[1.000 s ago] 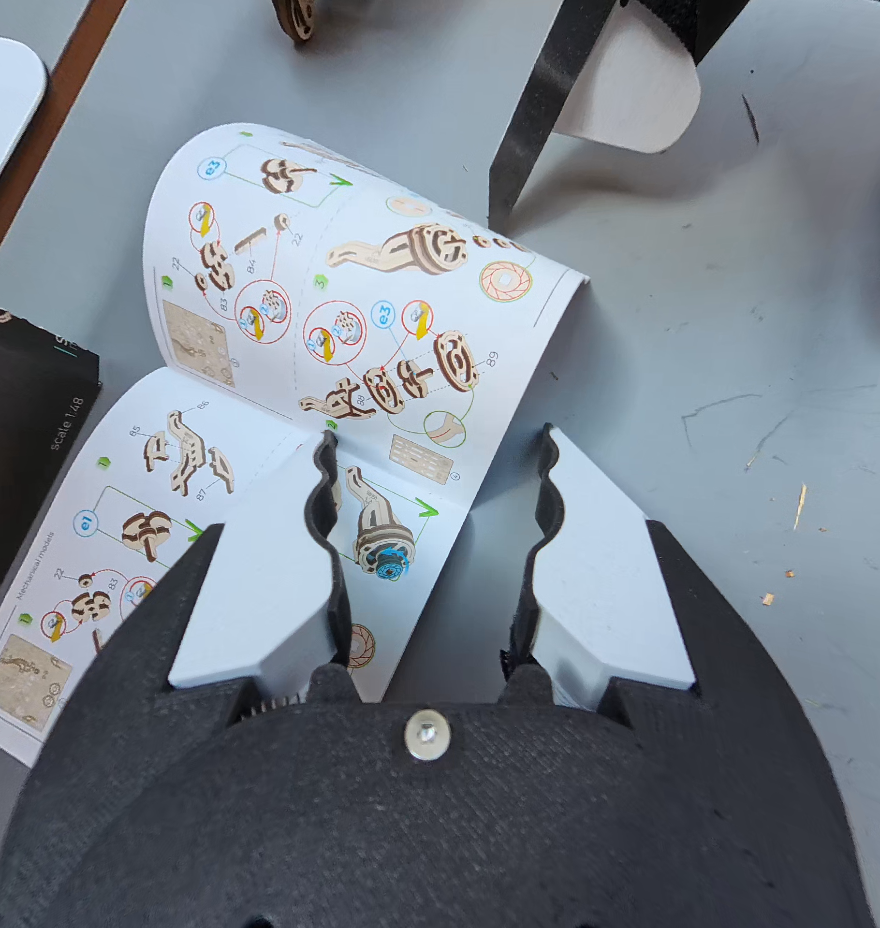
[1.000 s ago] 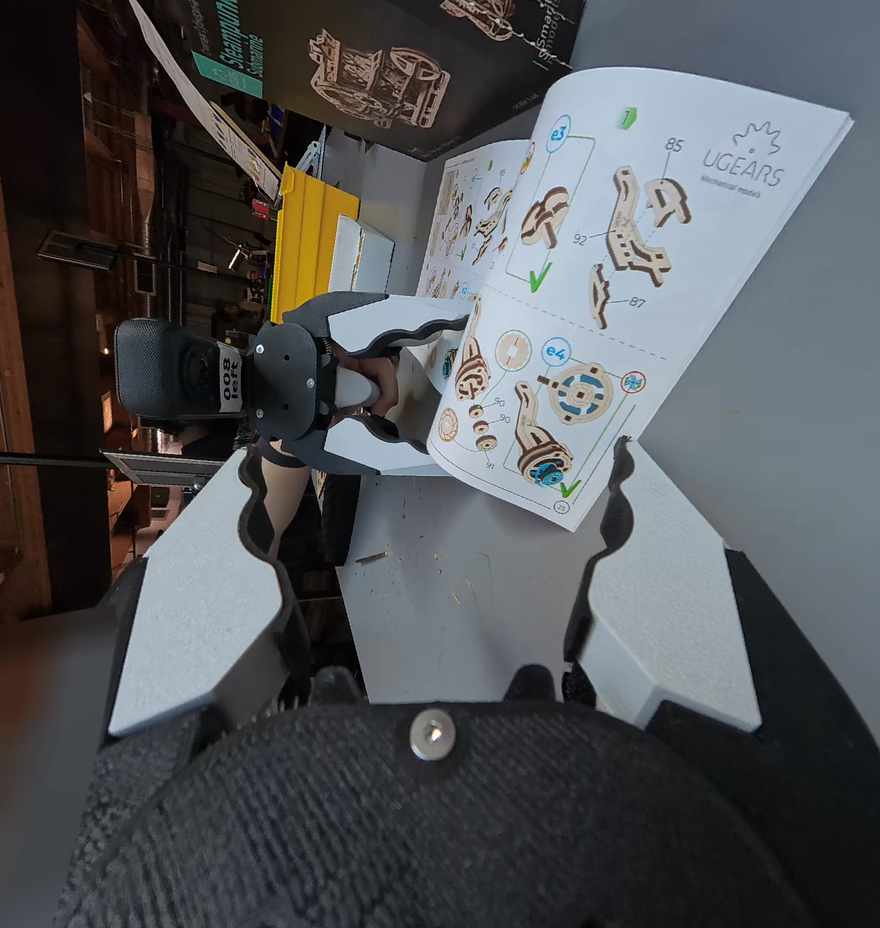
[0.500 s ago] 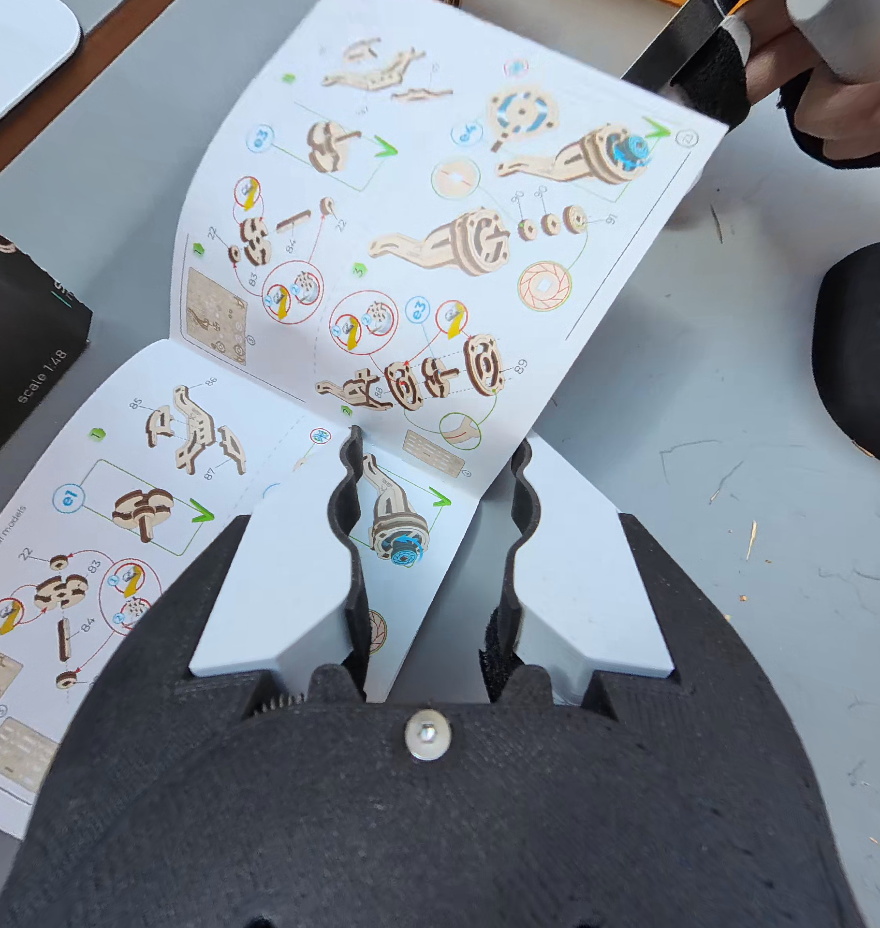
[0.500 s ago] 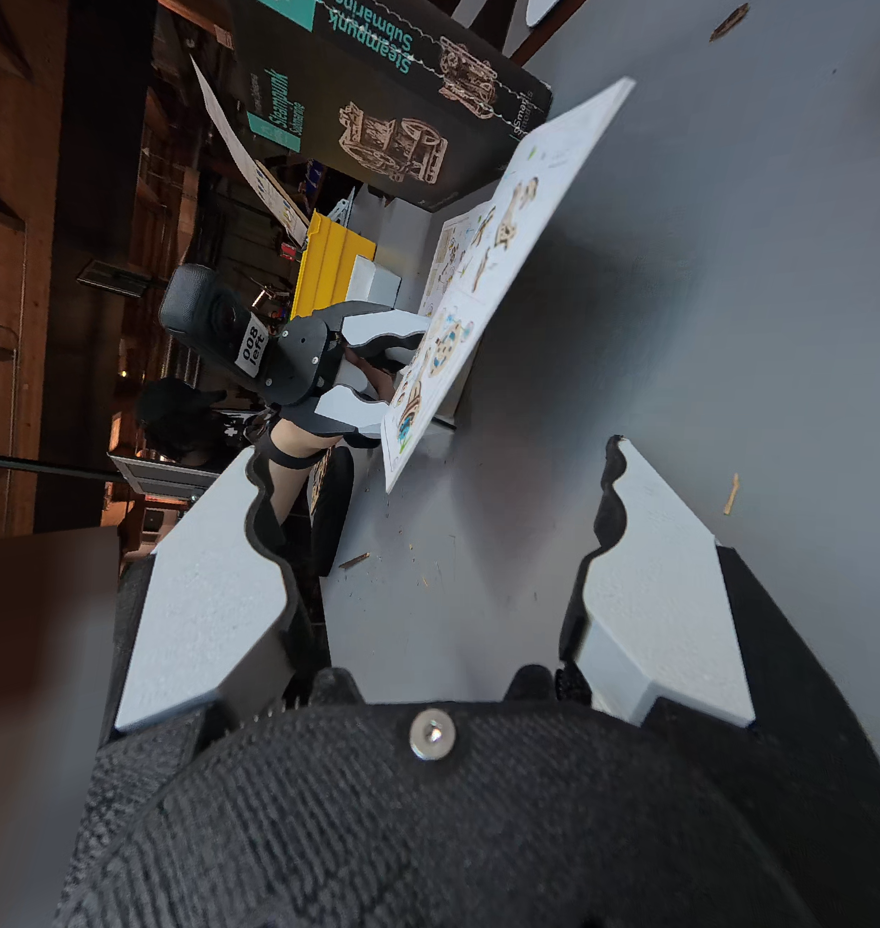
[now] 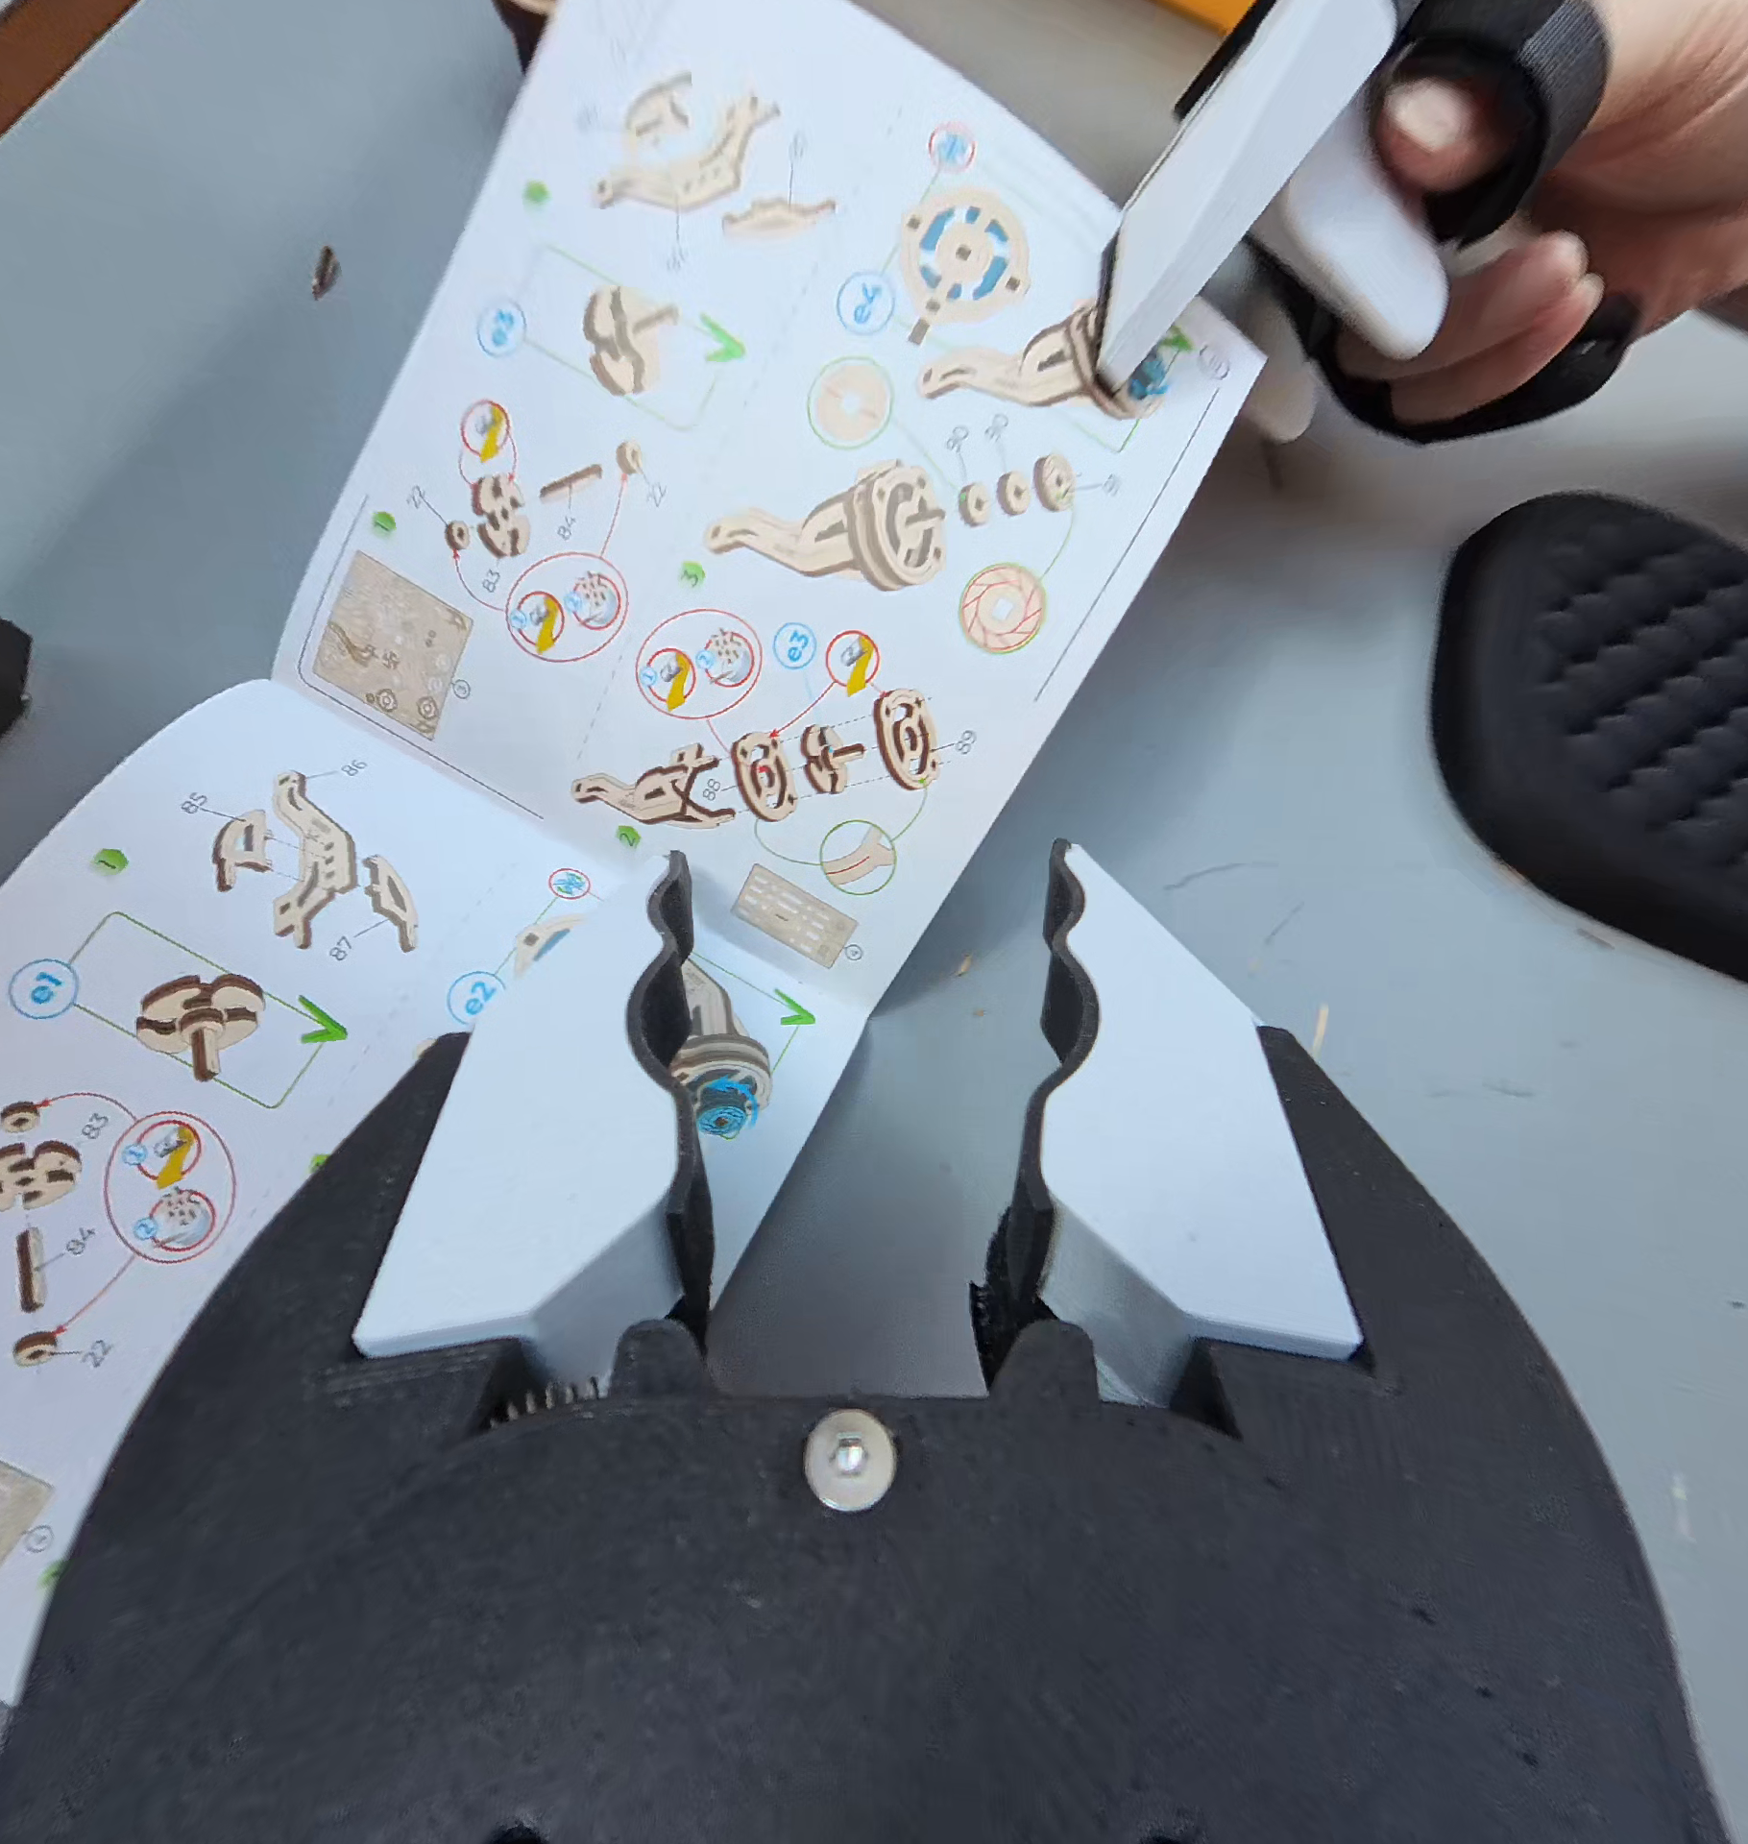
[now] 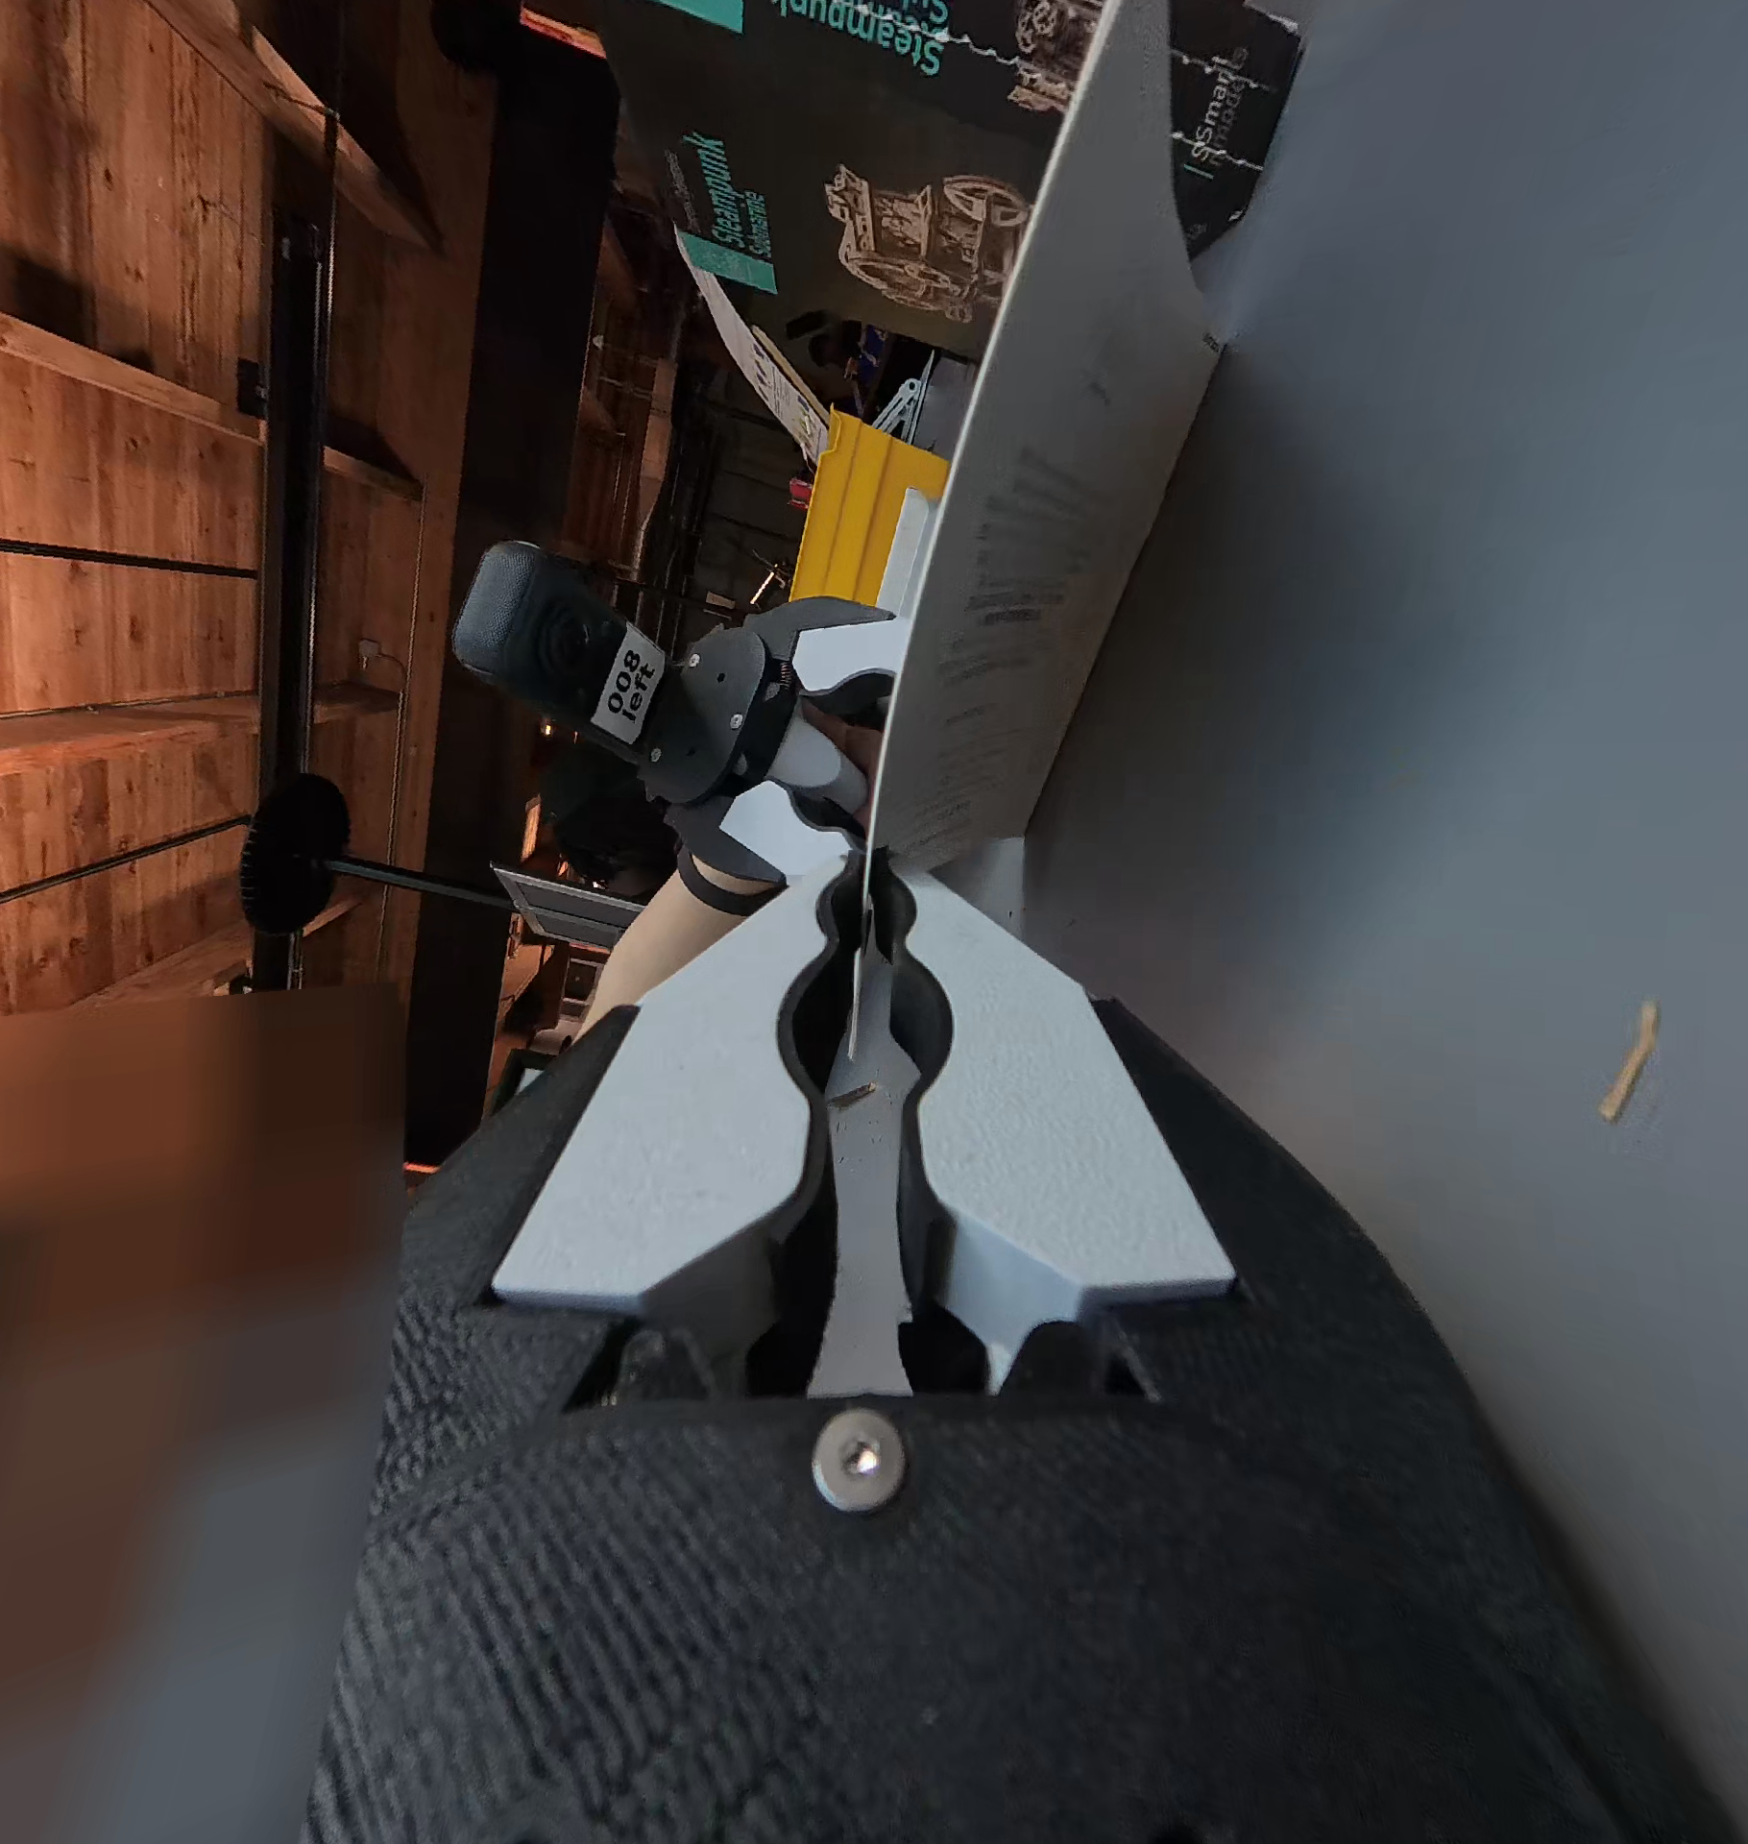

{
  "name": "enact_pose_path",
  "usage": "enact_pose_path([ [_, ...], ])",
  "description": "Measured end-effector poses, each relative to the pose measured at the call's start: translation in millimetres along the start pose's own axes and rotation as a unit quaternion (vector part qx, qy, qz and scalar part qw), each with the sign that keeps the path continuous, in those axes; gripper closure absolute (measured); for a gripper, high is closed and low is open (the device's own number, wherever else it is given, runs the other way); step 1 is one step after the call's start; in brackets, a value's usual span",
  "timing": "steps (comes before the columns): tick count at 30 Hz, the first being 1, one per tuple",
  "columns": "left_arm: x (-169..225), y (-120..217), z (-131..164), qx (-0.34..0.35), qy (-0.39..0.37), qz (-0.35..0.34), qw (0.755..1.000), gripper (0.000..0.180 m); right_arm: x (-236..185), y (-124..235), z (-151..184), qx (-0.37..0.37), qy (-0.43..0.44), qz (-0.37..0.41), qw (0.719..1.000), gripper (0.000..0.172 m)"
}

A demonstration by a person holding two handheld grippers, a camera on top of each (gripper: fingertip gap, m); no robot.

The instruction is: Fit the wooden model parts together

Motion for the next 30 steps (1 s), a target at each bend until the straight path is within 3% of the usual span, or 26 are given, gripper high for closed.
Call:
enact_pose_path([
  [4, 25.3, 15.1, -24.7, 0.08, 0.035, 0.057, 0.995, 0.103, -2.5, 16.3, 9.9, 0.013, 0.052, 0.034, 0.998, 0.172],
  [7, 41.9, 11.6, -43.7, 0.104, 0.042, 0.044, 0.993, 0.093, -4.2, 24.0, 20.6, 0.015, 0.09, 0.054, 0.994, 0.172],
  [14, 55.5, -35.9, -57.9, 0.048, -0.01, -0.044, 0.998, 0.091, -4.7, 26.0, 35.4, 0.003, 0.126, 0.041, 0.991, 0.167],
  [24, 60.1, -58.8, -69.6, 0.024, -0.031, -0.034, 0.999, 0.095, -2.4, 23.7, 33.3, -0.008, 0.122, 0.017, 0.992, 0.152],
  [30, 58.6, -66.5, -65.6, 0.008, -0.054, -0.033, 0.998, 0.11, -0.3, 24.3, 33.0, -0.007, 0.111, 0.015, 0.994, 0.149],
])
Point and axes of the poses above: each gripper's, where its closed fingertips meet, y back along the fingers, z out of its underside, x = y × z across the jaws, the point moved 6 cm from there along y, back along the fingers, and after that the axes turned 2 degrees about z, right-handed, at the moved point
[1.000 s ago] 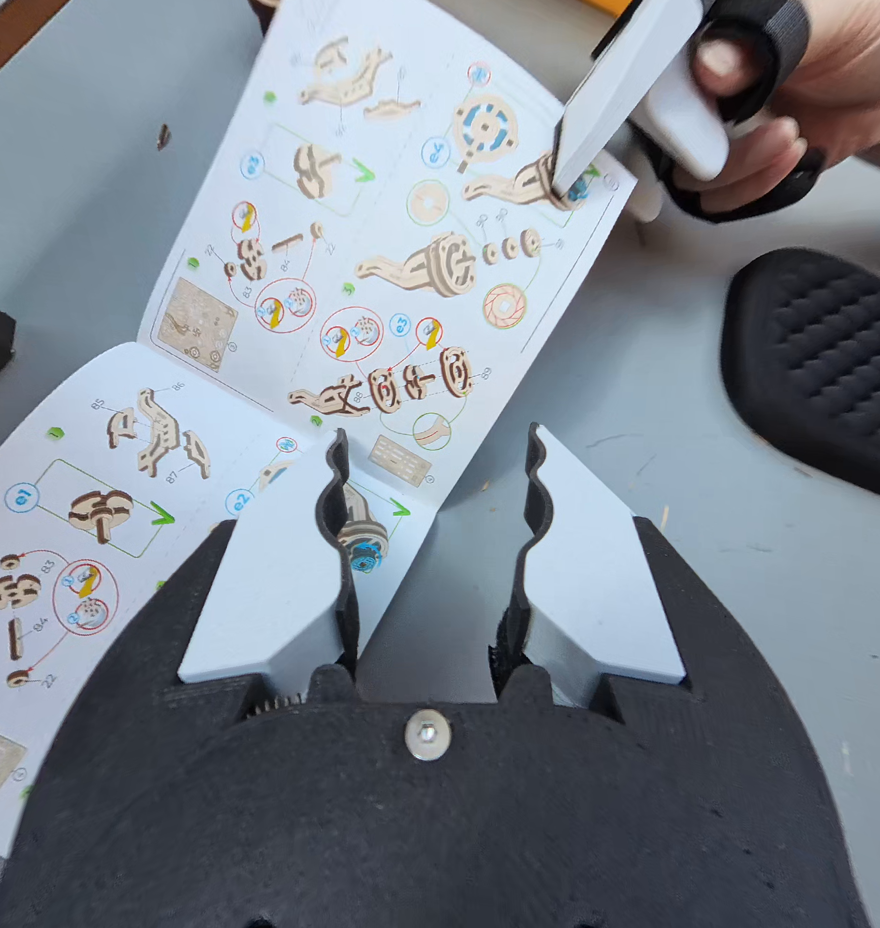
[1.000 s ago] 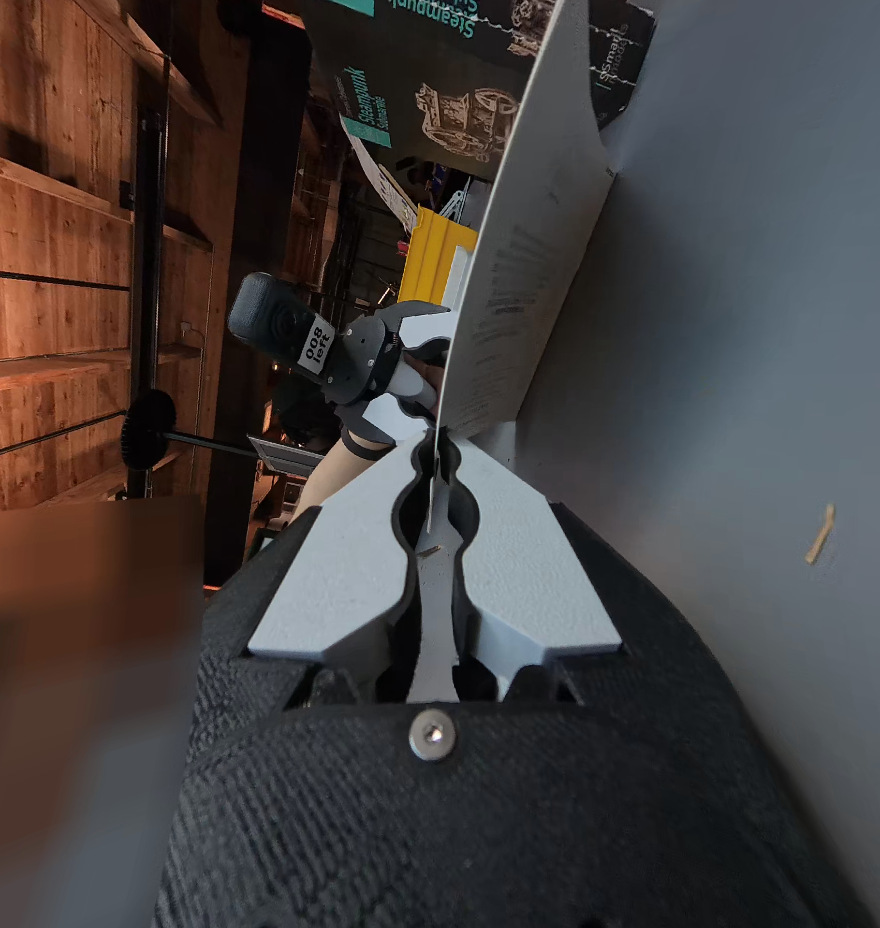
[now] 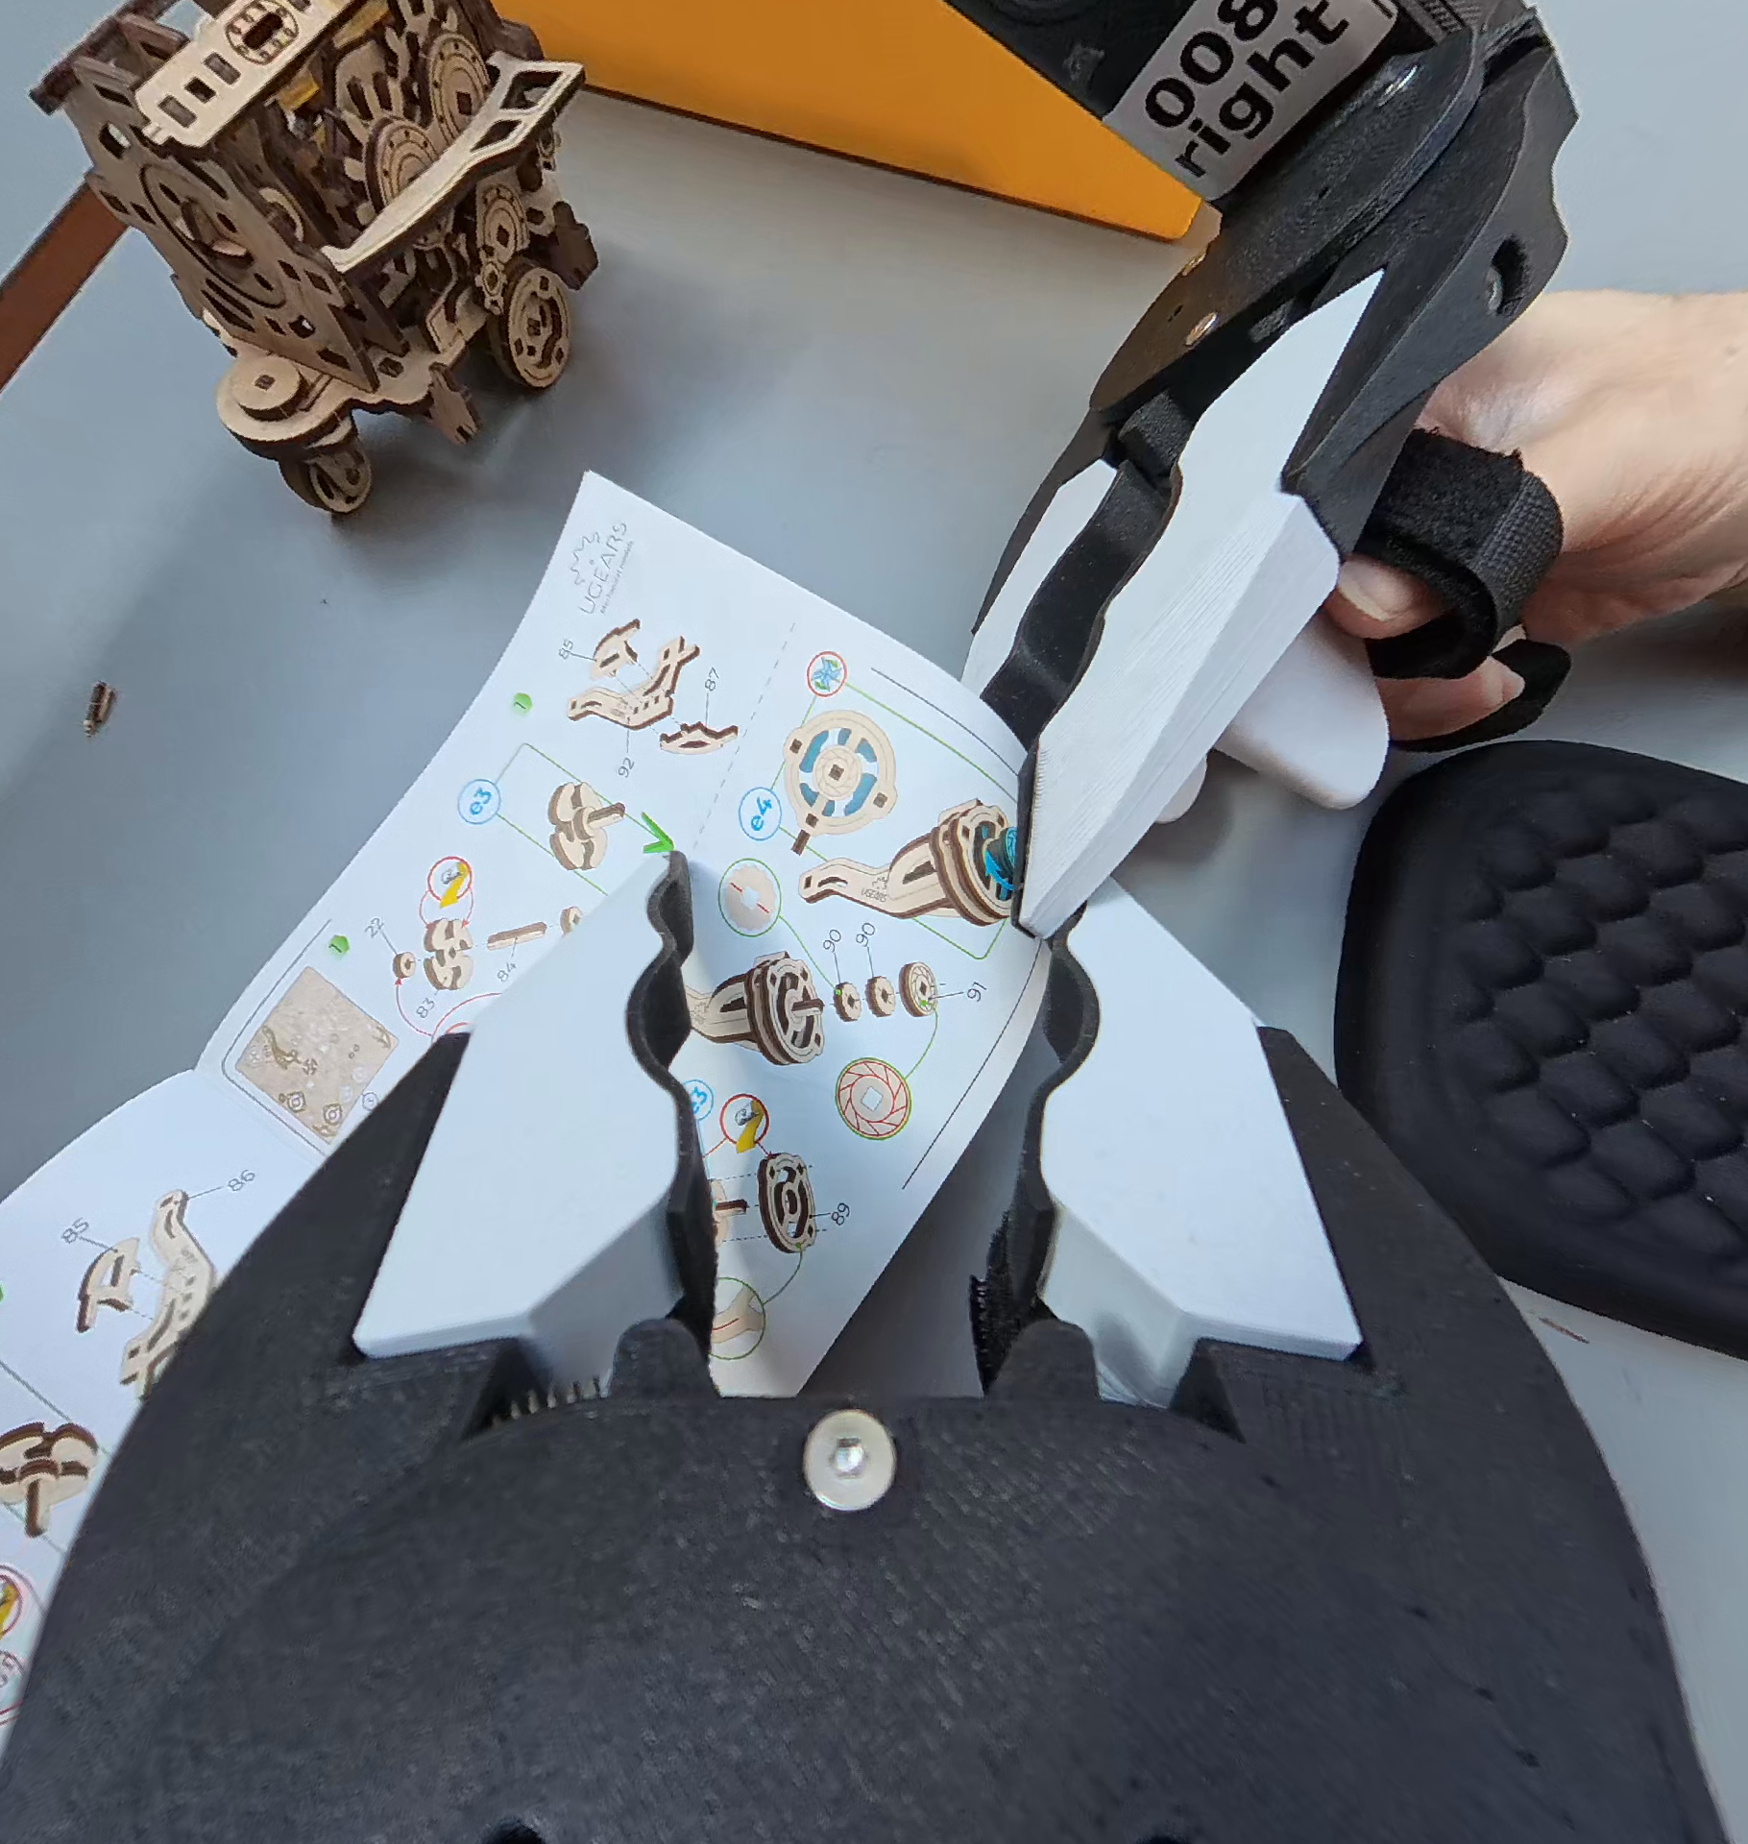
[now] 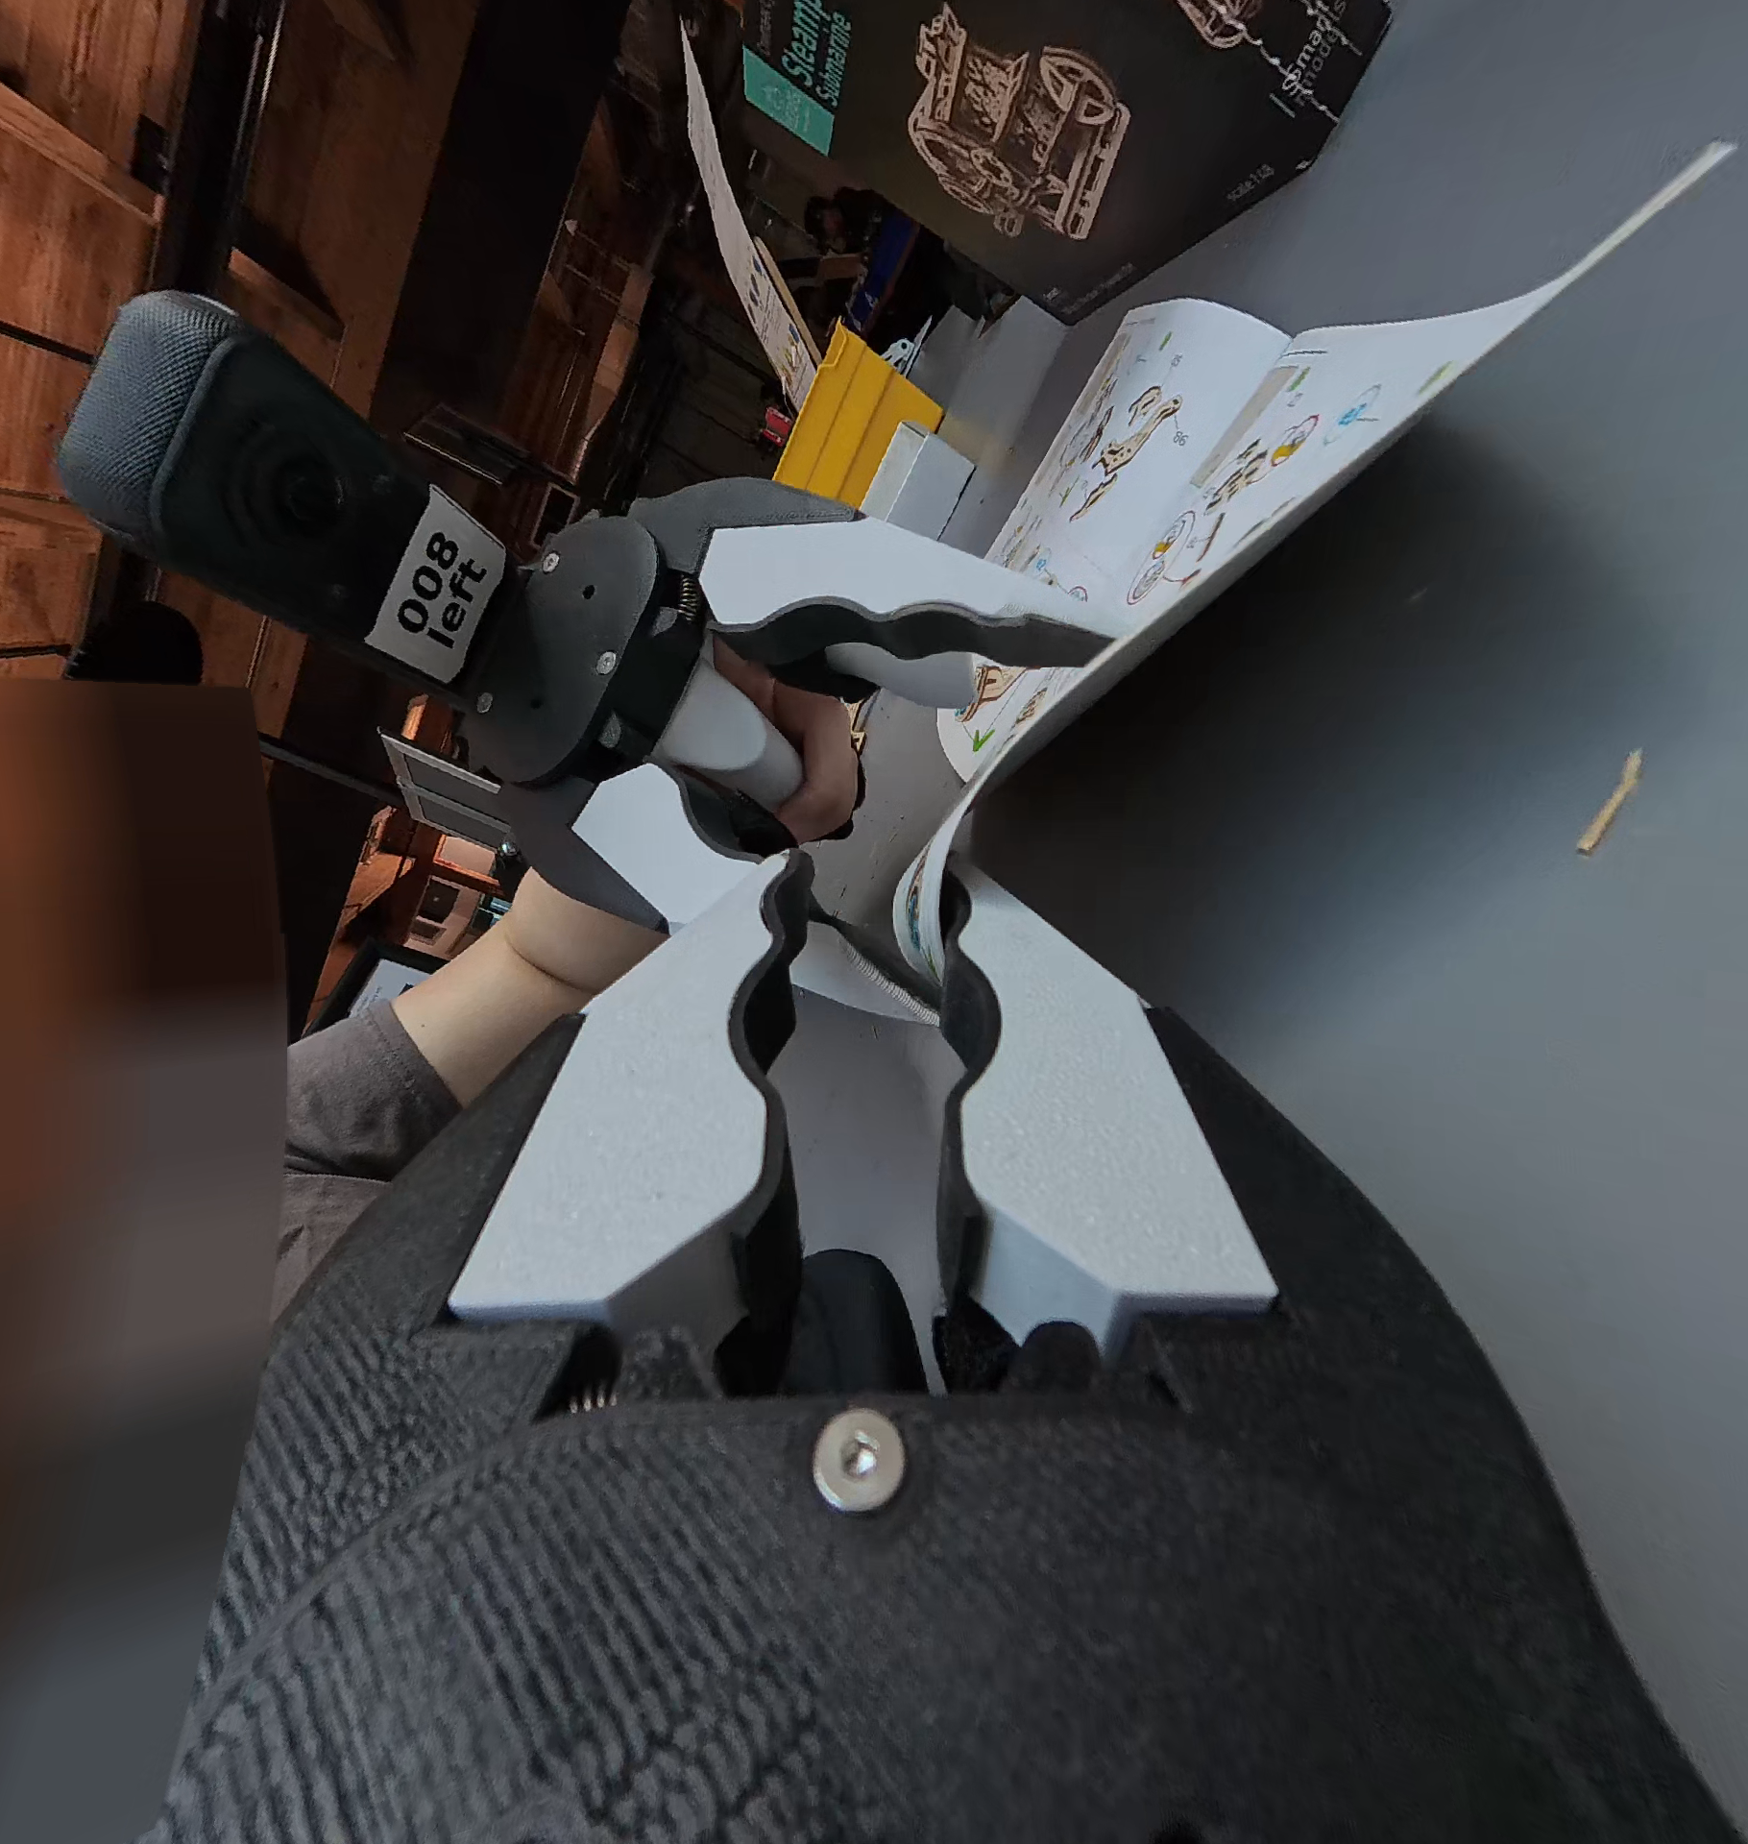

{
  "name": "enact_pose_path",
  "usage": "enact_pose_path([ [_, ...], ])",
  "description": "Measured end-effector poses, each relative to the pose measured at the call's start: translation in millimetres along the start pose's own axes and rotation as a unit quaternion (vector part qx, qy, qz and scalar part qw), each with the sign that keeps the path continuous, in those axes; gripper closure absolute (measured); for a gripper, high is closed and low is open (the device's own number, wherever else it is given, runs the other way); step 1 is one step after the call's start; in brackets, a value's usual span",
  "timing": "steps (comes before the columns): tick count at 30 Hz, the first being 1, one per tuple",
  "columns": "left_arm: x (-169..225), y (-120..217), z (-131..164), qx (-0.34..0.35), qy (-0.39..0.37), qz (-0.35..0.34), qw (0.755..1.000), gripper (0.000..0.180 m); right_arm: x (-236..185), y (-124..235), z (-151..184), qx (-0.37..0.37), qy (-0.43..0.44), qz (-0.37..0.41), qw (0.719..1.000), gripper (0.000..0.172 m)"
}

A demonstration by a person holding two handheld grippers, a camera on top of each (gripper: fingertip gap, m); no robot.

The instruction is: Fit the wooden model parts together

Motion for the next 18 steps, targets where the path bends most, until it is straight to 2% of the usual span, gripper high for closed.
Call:
enact_pose_path([
  [18, -14.3, 10.1, 5.0, 0.076, 0.117, 0.121, 0.983, 0.133, 4.1, 7.3, -3.5, 0.024, -0.034, -0.013, 0.999, 0.145],
])
Point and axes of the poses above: each gripper's, where its closed fingertips meet, y back along the fingers, z out of its underside, x = y × z across the jaws, the point moved 6 cm from there along y, back along the fingers, and after that the axes turned 2 degrees about z, right-handed, at the moved point
